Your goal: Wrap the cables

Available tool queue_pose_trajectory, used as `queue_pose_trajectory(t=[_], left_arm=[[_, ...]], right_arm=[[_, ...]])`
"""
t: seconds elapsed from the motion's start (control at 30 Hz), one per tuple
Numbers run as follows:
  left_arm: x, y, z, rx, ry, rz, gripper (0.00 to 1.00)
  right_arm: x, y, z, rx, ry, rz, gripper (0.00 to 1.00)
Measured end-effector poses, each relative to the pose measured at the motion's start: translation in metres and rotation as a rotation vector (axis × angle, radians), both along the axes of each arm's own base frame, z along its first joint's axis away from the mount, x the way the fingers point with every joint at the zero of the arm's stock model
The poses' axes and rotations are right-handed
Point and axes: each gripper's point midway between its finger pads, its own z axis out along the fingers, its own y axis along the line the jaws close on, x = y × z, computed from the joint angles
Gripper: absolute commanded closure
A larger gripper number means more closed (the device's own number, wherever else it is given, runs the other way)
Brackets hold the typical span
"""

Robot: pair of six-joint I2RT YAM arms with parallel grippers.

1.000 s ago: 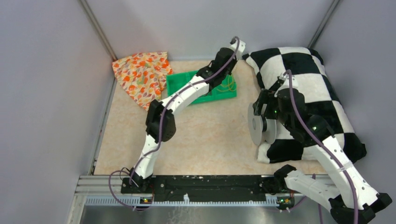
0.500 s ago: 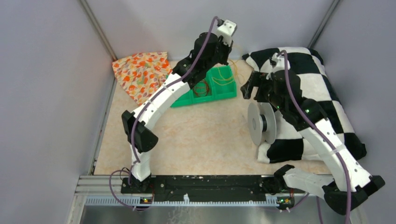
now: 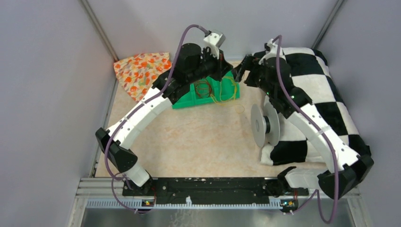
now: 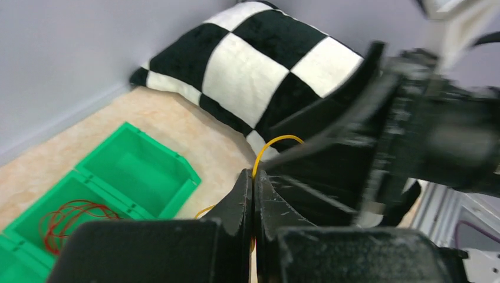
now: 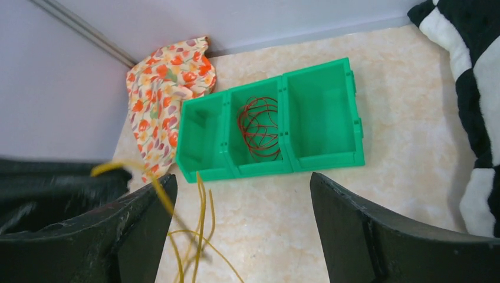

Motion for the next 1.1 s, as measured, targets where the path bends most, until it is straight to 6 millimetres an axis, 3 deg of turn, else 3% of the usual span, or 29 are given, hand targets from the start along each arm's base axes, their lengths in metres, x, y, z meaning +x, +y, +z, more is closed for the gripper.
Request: queue_pose_trajectory(t=[0.2, 0.33, 0.43, 0.63, 0.7, 0.87, 1.1], left_arm=[[-0.011, -0.008, -0.017, -0.006, 0.068, -0.061, 1.00], [-0.016, 0.005, -0.014, -0.002, 0.081, -0.051, 1.00], [-0.022, 0.027, -0.002, -0.025, 0.075, -0.044, 1.00], [-0.029, 0.092, 0.032, -0.106, 0.033, 0.039, 1.00], [-0.034, 0.105, 0.041, -0.129, 0.015, 0.058, 1.00], [-0.041, 0.104, 0.046, -0.153, 0.010, 0.032, 1.00], [-0.038, 0.090, -0.006, -0.080, 0.098, -0.035, 1.00]], right_arm=[[0.034, 0.012, -0.043, -0.022, 0.091, -0.056, 0.49], [0.042, 0.001, -0.055, -0.067, 0.107, -0.117, 0.50], [0.048, -0.020, -0.054, -0.108, 0.098, -0.184, 0.50], [0.062, -0.098, -0.049, -0.124, 0.097, -0.366, 0.49], [0.058, -0.111, -0.041, -0.115, 0.084, -0.388, 0.47], [0.041, -0.088, -0.020, -0.058, 0.045, -0.244, 0.43], [0.009, -0.053, -0.021, -0.036, 0.081, -0.015, 0.33]])
